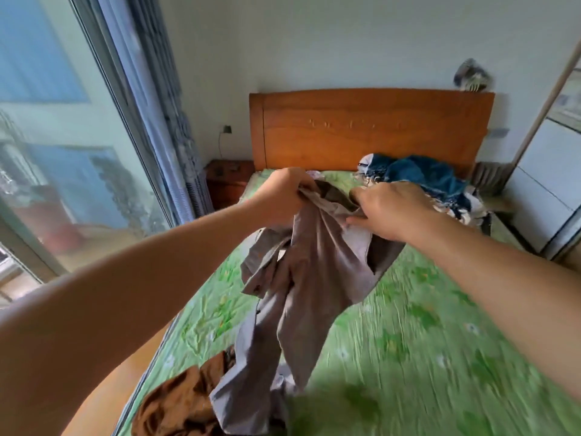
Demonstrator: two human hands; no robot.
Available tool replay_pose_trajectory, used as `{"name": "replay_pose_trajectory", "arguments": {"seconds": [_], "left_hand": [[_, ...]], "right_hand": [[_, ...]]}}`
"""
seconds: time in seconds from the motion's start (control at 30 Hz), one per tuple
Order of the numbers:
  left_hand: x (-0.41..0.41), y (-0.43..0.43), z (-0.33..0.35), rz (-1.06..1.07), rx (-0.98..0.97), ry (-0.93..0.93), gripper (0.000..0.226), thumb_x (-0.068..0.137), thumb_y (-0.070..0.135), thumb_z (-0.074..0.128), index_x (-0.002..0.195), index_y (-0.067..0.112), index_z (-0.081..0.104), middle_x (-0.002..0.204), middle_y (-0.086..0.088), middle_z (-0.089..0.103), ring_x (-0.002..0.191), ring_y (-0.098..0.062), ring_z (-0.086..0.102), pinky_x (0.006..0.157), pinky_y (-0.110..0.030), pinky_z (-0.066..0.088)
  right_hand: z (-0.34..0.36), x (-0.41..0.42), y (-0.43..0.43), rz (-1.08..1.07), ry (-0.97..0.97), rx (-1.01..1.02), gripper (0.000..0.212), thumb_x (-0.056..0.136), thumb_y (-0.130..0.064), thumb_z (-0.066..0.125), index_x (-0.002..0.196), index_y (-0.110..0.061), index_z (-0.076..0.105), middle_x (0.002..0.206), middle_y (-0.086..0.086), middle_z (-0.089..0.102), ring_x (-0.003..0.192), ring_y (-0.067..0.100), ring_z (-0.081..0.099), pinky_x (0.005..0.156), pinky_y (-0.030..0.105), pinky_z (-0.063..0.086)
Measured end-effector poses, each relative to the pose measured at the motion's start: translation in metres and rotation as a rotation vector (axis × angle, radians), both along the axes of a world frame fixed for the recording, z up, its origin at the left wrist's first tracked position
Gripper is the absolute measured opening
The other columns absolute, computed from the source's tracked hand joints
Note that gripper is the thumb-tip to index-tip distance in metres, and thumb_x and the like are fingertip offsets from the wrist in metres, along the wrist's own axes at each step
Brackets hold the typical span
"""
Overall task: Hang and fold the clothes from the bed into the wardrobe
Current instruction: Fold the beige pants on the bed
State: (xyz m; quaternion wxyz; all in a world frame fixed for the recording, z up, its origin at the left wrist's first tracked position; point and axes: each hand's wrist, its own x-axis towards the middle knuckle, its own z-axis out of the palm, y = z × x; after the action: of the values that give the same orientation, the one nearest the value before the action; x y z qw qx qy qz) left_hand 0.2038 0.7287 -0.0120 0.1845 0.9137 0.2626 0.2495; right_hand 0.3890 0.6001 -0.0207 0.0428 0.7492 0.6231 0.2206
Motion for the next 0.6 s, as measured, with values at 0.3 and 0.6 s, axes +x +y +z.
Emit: {"name": "replay_pose_trajectory", "arguments": {"seconds": [0.3,0.6], "left_hand": [[-0.011,-0.023,-0.031,-0.111,0.045,-0.044,0.009,0.079,0.004,0.071,0.078,0.010,0.065,0.087,0.003,0.056,0.073,-0.006,0.049,0.068,-0.024,0.039],[-0.032,-0.016,-0.121,0.036,-0.018,0.521,0.034,0.093,0.005,0.054,0.123,0.015,0.067,0.124,-0.010,0.064,0.112,-0.028,0.060,0.093,-0.030,0.049]], "right_hand": [[0.042,0.001,-0.009,-0.021,0.365,0.228,0.019,0.087,-0.005,0.050,0.097,-0.022,0.054,0.073,0.002,0.052,0.060,0.026,0.048,0.051,0.033,0.033],[0.052,0.020,-0.019,-0.023,0.402,0.236,0.023,0.082,-0.005,0.047,0.097,-0.022,0.055,0.080,0.006,0.059,0.068,0.030,0.055,0.058,0.036,0.044]]}}
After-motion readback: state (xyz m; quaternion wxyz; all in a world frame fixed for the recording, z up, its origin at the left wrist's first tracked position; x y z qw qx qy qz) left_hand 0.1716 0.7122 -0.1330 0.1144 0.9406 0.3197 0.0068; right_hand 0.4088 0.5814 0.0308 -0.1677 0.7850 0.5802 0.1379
